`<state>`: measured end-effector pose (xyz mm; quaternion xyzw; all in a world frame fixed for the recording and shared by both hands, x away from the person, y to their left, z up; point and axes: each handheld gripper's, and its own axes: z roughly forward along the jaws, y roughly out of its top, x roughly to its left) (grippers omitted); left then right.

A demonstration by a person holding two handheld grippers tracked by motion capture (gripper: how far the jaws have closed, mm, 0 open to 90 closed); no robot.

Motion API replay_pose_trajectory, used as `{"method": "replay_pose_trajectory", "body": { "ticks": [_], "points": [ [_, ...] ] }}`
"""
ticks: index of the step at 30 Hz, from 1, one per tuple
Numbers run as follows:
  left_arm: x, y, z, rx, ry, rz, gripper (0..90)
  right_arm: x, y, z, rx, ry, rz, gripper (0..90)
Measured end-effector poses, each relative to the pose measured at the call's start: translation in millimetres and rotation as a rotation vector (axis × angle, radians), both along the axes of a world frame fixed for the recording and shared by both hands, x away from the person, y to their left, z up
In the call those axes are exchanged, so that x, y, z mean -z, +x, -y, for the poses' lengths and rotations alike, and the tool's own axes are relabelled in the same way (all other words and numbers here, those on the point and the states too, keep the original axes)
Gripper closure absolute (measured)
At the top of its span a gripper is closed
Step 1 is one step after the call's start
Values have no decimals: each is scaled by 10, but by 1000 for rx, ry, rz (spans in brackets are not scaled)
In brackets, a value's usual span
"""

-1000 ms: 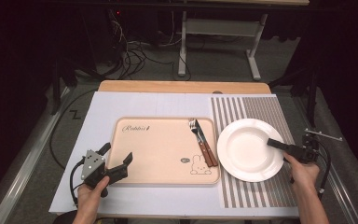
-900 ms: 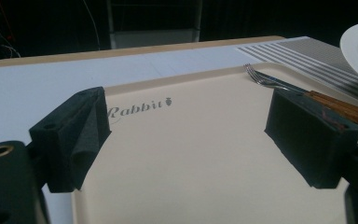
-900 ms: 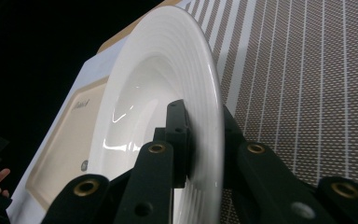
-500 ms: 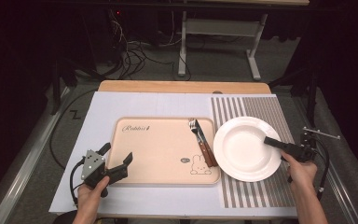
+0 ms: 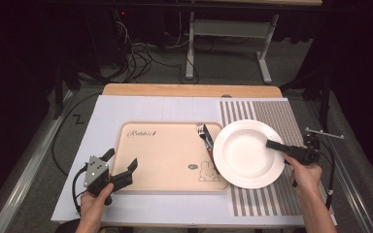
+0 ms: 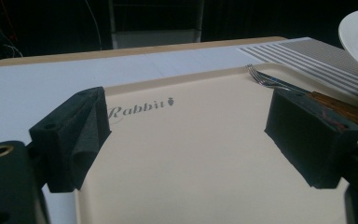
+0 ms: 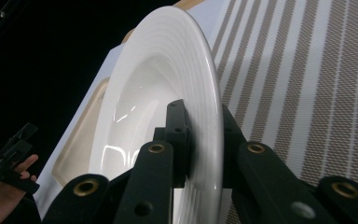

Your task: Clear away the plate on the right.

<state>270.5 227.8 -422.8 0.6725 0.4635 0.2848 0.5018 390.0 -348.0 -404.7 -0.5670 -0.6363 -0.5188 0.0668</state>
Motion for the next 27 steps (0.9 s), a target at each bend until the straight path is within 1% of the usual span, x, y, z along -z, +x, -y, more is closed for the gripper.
{"method": "replay_pose_trajectory", "body": {
  "ticks": [4,6,7,11,27],
  "points": [
    [-1,-1,-3,-1,-2,0,142,-26,44,-107,-19,8,0,826],
    [-1,-1,-4,-1,-3,1,142,-40,65,-160,-29,15,-10,827],
    [-1,-1,-4,-1,-3,1,142,-44,80,-184,-36,8,-3,827],
    [-2,0,-10,-2,-7,1,143,-69,129,-292,-55,-6,-5,826],
    [-7,-3,-23,-6,-13,5,142,-73,287,-681,-111,1,-25,825]
  ]
}}
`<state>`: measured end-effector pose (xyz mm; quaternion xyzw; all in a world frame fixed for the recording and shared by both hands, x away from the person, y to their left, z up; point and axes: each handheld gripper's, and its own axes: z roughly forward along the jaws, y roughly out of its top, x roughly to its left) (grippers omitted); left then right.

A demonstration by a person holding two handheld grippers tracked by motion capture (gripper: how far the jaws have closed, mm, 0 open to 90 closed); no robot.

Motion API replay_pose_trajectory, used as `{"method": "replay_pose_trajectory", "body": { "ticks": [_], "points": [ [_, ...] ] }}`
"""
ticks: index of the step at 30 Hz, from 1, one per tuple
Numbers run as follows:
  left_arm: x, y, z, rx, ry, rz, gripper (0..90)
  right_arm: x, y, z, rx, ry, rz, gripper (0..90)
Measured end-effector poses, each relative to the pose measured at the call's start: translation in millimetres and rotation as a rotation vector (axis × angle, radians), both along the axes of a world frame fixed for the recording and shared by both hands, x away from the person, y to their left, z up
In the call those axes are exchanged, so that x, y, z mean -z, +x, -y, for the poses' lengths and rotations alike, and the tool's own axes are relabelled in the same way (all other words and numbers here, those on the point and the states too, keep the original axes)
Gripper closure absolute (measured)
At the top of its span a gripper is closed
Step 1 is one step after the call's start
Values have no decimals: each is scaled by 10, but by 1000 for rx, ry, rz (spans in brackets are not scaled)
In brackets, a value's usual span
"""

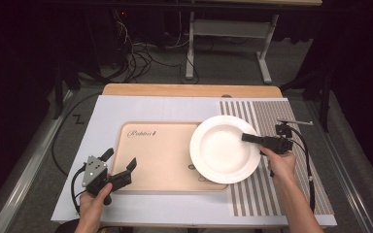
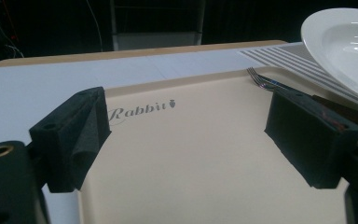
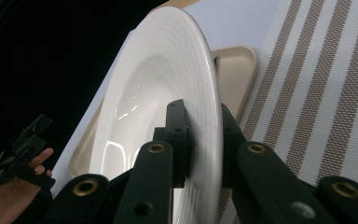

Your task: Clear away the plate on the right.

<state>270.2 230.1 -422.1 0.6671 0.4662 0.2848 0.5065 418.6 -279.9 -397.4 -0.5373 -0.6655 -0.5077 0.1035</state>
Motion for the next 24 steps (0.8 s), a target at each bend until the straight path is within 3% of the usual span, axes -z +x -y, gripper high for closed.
{"method": "replay_pose_trajectory", "body": {
  "ticks": [24],
  "points": [
    [-8,-1,6,10,-7,4,143,94,232,-787,-91,-29,-41,822]
  ]
}}
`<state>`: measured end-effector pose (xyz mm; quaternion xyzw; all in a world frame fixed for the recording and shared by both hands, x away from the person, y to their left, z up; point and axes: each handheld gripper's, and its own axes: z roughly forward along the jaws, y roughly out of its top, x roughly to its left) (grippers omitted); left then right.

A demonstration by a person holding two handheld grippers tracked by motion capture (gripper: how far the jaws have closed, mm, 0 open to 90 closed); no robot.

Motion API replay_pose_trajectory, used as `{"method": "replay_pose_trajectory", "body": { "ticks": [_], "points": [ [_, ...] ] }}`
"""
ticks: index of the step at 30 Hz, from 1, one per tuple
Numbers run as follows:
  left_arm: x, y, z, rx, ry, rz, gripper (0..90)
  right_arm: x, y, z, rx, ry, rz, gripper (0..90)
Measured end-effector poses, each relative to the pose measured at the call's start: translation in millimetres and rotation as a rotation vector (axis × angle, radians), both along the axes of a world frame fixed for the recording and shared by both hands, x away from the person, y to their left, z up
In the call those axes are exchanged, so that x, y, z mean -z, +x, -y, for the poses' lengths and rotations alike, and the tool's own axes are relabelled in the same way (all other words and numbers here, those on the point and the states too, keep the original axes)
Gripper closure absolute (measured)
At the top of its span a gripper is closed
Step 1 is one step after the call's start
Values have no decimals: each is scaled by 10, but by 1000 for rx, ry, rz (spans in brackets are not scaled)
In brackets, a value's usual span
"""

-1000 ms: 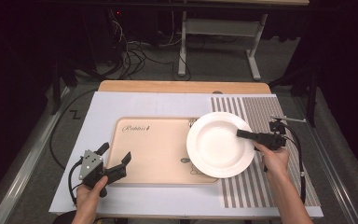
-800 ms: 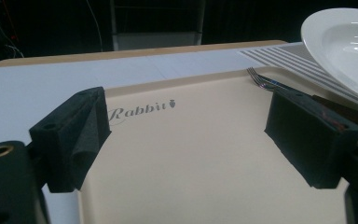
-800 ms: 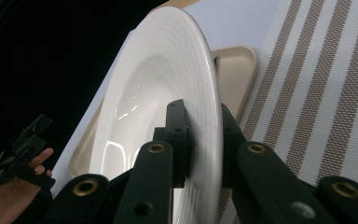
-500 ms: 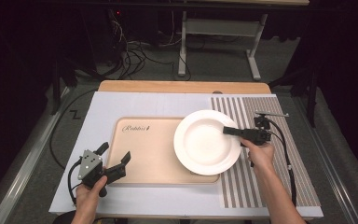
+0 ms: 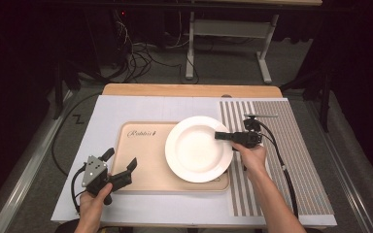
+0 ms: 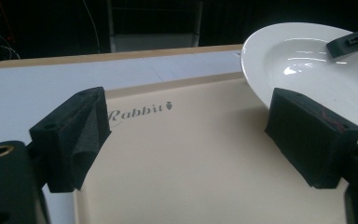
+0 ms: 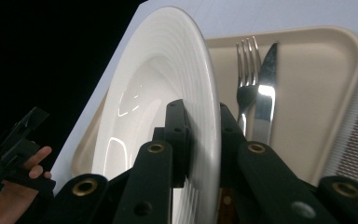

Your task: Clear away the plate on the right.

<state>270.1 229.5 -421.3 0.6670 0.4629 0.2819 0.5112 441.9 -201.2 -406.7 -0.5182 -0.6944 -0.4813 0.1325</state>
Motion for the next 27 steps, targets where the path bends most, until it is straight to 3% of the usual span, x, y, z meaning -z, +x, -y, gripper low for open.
{"method": "replay_pose_trajectory", "body": {
  "ticks": [7,27],
  "points": [
    [1,7,2,5,0,7,143,50,56,-190,-9,10,-19,822],
    [-8,-22,7,5,-3,7,143,146,183,-785,-39,-45,-27,815]
  ]
}}
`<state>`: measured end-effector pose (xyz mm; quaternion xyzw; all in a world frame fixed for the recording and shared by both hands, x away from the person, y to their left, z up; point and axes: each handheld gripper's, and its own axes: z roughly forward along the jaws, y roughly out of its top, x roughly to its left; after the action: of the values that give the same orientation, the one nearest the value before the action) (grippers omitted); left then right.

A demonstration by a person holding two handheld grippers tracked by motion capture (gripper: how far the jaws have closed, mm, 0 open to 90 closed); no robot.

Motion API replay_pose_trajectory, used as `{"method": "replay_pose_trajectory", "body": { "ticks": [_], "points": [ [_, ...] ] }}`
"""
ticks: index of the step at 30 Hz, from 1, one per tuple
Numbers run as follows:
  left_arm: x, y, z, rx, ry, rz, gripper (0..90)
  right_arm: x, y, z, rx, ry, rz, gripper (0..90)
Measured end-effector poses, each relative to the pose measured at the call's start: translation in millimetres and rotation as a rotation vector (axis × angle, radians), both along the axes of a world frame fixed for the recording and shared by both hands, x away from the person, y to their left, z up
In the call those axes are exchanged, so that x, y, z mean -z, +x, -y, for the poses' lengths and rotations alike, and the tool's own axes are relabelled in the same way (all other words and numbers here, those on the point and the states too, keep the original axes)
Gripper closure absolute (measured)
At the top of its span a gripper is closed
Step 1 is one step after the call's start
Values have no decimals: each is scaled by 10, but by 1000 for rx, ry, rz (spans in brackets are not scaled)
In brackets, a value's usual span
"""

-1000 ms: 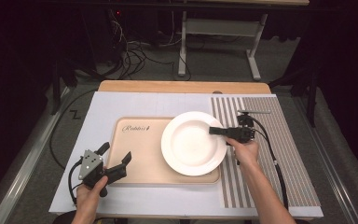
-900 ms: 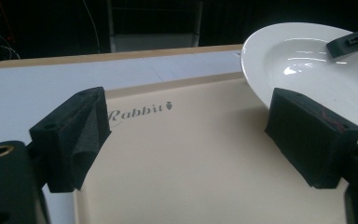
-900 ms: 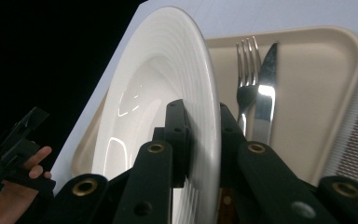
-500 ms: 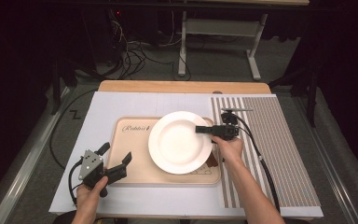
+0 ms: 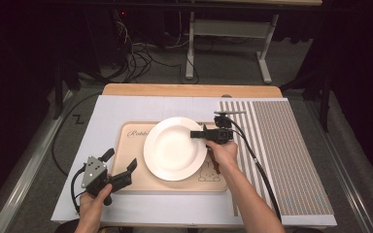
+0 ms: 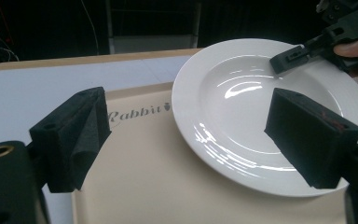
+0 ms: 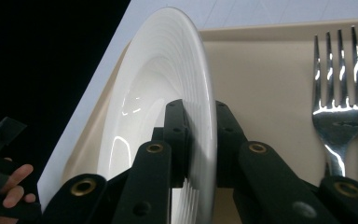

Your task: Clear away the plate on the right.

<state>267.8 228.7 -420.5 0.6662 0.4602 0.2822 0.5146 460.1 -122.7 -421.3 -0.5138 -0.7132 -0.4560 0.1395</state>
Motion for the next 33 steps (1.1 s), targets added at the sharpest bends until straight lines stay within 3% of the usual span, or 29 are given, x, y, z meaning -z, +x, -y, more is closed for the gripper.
{"method": "replay_pose_trajectory", "body": {
  "ticks": [15,17,18,23,33],
  "points": [
    [-1,-3,-2,0,1,1,143,137,32,-200,-1,-8,-56,824],
    [1,14,2,24,-3,16,143,149,45,-195,-2,-9,-66,818],
    [0,-1,0,1,2,0,143,154,47,-195,-2,-20,-66,811],
    [-1,-3,-7,-2,2,0,143,175,36,-196,-8,-105,-36,765],
    [-3,-10,-9,-4,3,1,143,202,57,-141,-21,-151,-41,725]
  ]
}}
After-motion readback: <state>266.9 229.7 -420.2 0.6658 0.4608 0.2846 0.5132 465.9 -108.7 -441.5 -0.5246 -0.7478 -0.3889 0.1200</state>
